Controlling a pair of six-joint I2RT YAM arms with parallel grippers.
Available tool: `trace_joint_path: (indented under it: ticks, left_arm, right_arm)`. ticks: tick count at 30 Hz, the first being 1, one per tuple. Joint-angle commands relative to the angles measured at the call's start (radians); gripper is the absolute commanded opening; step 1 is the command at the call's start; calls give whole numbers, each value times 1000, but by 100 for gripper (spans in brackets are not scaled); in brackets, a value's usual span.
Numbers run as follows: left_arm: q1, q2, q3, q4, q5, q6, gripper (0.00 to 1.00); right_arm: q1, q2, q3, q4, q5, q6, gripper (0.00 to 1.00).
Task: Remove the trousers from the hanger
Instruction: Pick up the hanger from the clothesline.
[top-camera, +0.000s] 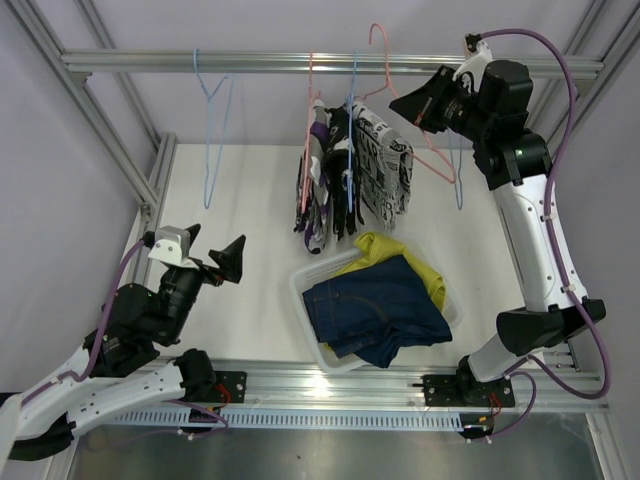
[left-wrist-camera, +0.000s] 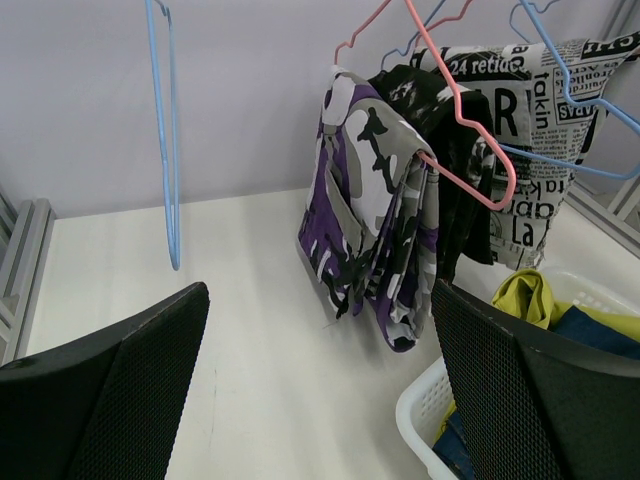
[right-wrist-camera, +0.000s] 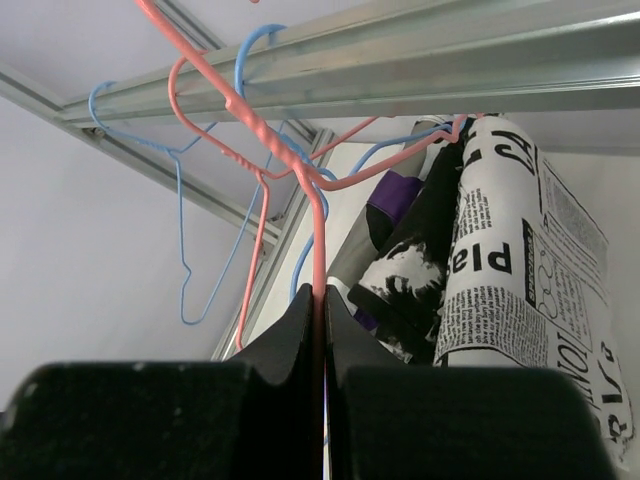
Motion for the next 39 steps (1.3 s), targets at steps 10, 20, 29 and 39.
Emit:
trace_joint_path:
  ticks: [10, 20, 29, 39]
  left_arm:
    - [9, 35, -2, 9, 10, 2, 96]
    - [8, 79, 47, -55, 30, -42, 96]
    - [-44, 209, 179, -117, 15, -125, 95]
    - [-213, 400, 307, -98, -168, -159, 96]
  right_arm:
    - [-20, -161, 35, 123, -44, -11, 0]
    - [-3, -258, -48, 107, -13, -22, 0]
    - [48, -335, -122, 97, 63, -23, 0]
    - [132, -435, -238, 87, 266, -28, 0]
